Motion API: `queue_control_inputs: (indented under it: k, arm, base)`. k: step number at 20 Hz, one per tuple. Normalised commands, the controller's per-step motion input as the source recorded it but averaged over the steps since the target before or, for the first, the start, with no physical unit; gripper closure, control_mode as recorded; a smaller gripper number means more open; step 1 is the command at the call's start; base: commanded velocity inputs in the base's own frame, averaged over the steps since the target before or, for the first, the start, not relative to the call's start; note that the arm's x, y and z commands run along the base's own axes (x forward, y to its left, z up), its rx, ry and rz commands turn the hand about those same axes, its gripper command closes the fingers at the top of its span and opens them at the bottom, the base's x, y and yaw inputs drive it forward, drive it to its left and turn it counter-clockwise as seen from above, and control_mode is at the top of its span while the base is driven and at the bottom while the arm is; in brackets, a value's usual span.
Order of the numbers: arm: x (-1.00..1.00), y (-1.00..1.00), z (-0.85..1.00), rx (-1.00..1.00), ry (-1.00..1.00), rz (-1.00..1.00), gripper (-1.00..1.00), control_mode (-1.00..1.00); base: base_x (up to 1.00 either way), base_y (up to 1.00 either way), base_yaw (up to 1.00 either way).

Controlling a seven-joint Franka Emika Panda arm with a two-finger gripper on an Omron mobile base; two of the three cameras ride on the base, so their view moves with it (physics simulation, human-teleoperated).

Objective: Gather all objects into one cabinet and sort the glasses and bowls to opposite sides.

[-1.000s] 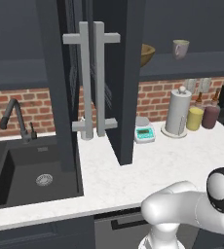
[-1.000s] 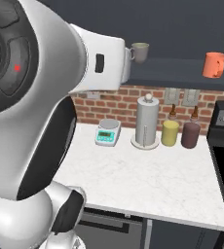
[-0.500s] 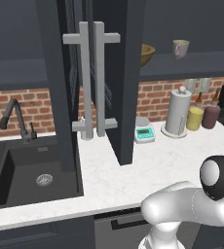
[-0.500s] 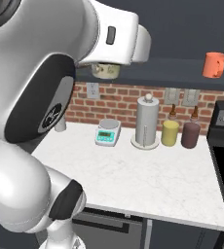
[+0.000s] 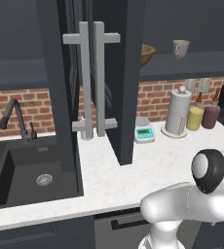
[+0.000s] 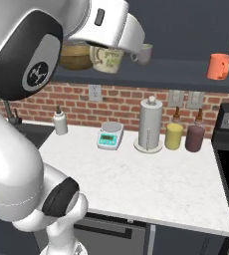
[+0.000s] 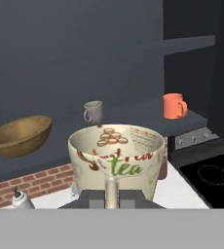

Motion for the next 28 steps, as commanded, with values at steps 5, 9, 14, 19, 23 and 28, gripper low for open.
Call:
queue_control_inputs:
  k: [5, 9, 14, 19, 23, 28]
  arm:
    - [0.66, 0.17, -0.99, 0.1, -0.42, -0.11, 1.0, -1.0]
    - [0.75, 0.3, -0.73, 0.13, -0.52, -0.1, 1.0, -1.0]
    - [0.77, 0.11, -0.19, 0.02, -0.45, -0.13, 1.0, -1.0]
    - [0.41, 0.0, 0.11, -0.03, -0.22, -0.11, 1.0, -1.0]
    - [0.24, -0.29, 0.47, -0.09, 0.02, -0.05, 1.0, -1.0]
    - [0.44, -0.53, 0.7, -0.21, 0.14, -0.04, 1.0, -1.0]
  base:
    - [0.0, 0.0, 0.0]
    - [0.0, 0.0, 0.0]
    - [0.0, 0.0, 0.0]
    - [0.0, 0.0, 0.0]
    - [0.0, 0.0, 0.0]
    - [0.0, 0.0, 0.0]
